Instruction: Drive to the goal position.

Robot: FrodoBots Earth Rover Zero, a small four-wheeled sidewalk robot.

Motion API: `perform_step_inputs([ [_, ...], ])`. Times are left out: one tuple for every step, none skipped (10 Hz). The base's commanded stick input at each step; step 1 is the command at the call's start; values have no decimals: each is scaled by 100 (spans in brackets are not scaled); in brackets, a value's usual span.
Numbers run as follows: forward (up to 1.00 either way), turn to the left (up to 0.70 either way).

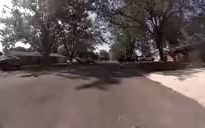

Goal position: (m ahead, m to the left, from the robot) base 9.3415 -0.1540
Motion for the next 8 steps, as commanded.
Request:
perform_step_inputs([
  [69, 3],
  [69, 3],
  [69, 3],
  [69, 3],
  [69, 3],
  [69, 3],
  [69, 3],
  [69, 3],
])
